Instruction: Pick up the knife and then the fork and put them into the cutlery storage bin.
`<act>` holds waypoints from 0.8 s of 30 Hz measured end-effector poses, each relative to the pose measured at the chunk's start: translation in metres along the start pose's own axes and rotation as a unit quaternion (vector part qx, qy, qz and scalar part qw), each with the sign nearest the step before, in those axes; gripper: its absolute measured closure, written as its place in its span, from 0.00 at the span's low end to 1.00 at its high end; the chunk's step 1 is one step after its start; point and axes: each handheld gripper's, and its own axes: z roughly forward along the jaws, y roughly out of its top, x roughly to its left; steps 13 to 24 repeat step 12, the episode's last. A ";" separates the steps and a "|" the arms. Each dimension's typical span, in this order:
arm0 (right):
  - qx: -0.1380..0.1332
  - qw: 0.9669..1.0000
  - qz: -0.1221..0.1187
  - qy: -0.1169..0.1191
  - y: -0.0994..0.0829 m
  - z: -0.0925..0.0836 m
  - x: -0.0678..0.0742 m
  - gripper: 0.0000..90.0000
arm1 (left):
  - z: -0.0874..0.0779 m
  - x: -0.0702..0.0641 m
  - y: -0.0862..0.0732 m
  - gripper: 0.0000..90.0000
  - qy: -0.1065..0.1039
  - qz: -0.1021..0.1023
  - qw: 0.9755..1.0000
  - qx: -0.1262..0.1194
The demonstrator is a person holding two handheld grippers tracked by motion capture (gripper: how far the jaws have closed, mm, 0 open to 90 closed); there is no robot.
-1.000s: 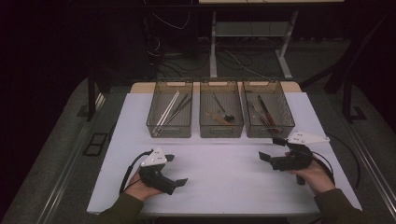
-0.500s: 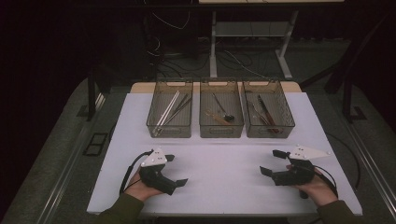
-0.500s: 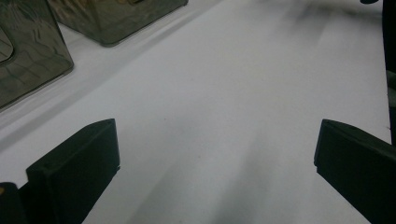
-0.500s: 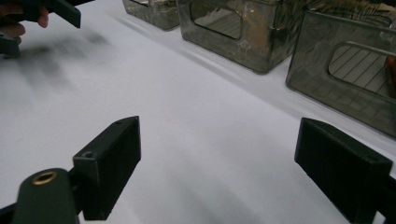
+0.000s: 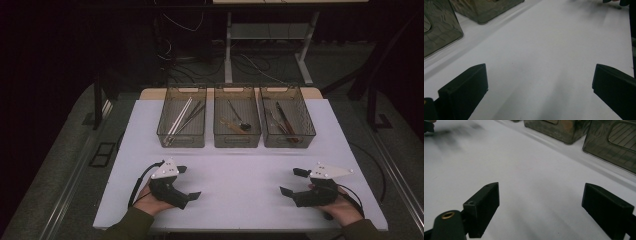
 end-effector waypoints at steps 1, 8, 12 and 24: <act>0.001 1.000 0.000 0.000 0.000 0.000 0.000 0.16 | 0.000 0.000 0.000 0.00 0.000 0.000 1.000 0.000; 0.002 1.000 -0.001 0.001 0.000 0.000 0.000 0.16 | 0.000 0.000 0.000 0.00 0.000 0.001 1.000 0.000; 0.002 1.000 -0.002 0.002 0.000 0.000 0.001 0.16 | 0.000 0.000 0.000 0.00 0.000 0.001 1.000 0.000; 0.002 1.000 -0.002 0.002 0.000 0.000 0.001 0.16 | 0.000 0.000 0.000 0.00 0.000 0.001 1.000 0.000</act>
